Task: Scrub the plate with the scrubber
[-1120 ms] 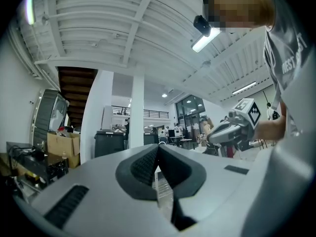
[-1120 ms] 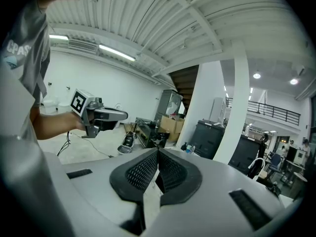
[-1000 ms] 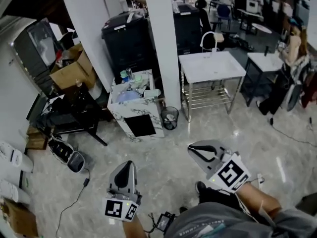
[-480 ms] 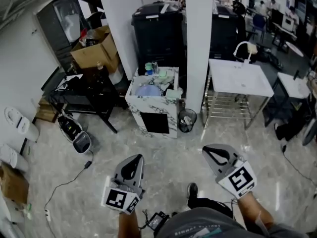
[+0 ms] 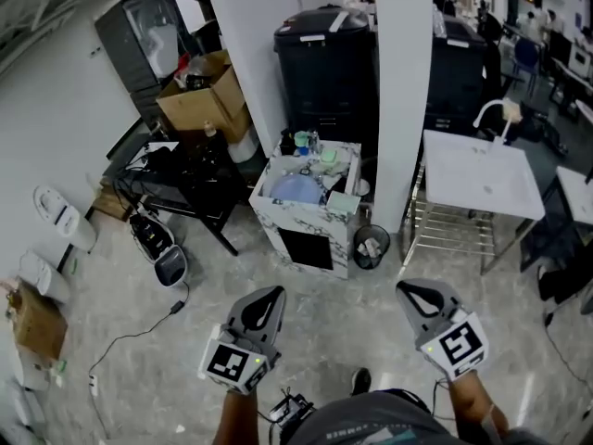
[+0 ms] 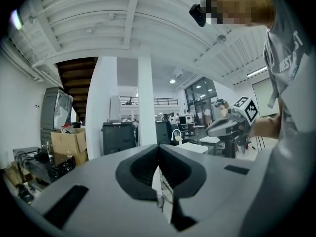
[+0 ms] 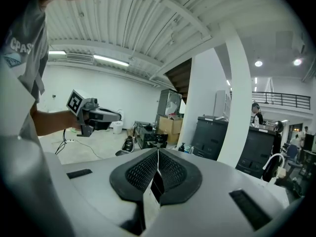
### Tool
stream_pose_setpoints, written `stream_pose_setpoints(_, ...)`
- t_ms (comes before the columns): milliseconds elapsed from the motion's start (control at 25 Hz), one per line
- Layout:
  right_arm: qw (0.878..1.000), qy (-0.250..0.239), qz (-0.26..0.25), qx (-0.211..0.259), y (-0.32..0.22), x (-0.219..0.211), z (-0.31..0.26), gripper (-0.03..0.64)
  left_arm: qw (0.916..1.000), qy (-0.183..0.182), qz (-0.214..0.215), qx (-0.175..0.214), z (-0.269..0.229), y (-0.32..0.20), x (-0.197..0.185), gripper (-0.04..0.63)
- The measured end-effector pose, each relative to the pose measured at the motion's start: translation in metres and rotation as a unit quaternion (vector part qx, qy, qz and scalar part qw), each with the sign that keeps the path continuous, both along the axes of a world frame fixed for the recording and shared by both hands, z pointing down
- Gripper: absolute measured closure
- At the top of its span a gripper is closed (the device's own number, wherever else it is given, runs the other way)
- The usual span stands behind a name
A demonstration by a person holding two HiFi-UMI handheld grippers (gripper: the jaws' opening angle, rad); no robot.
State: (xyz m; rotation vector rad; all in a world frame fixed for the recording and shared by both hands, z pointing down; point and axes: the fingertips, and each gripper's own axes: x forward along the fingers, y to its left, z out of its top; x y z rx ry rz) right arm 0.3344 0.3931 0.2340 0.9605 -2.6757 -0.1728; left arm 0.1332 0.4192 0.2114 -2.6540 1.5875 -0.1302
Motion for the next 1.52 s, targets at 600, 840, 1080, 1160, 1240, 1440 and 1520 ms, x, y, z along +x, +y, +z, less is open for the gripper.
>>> stream_pose_setpoints(600, 0.999, -0.013, 0.013, -0.029, -0.076, 0.041, 0.019, 0.586, 0.9997, -0.019, -0.004, -0.013, -0.002, -0.082, 0.026, 0.594)
stream_pose_setpoints(840, 0.999, -0.004, 0.029, -0.034, -0.106, 0.031, 0.023, 0.586, 0.9998, -0.013, 0.007, -0.015, 0.002, -0.120, 0.011, 0.594)
stream_pose_setpoints(1080, 0.999, 0.008, 0.039, -0.028, -0.151, 0.007, 0.017, 0.586, 0.9997, -0.014, 0.018, -0.009, 0.002, -0.168, -0.017, 0.594)
stream_pose_setpoints(1160, 0.999, 0.009, 0.044, -0.024, -0.170, -0.005, 0.013, 0.586, 0.9997, -0.011, 0.019, -0.006, -0.002, -0.187, -0.031, 0.594)
stream_pose_setpoints(1240, 0.999, 0.011, 0.048, -0.024, -0.190, -0.021, 0.013, 0.586, 0.9997, -0.011, 0.020, -0.008, 0.000, -0.206, -0.048, 0.594)
stream_pose_setpoints(1440, 0.998, 0.016, 0.059, -0.031, -0.233, -0.062, 0.017, 0.586, 0.9995, -0.005, 0.029, -0.014, 0.010, -0.251, -0.086, 0.594)
stream_pose_setpoints(1520, 0.997, 0.018, 0.063, -0.033, -0.249, -0.079, 0.019, 0.586, 0.9990, 0.001, 0.038, -0.022, 0.015, -0.268, -0.097, 0.594)
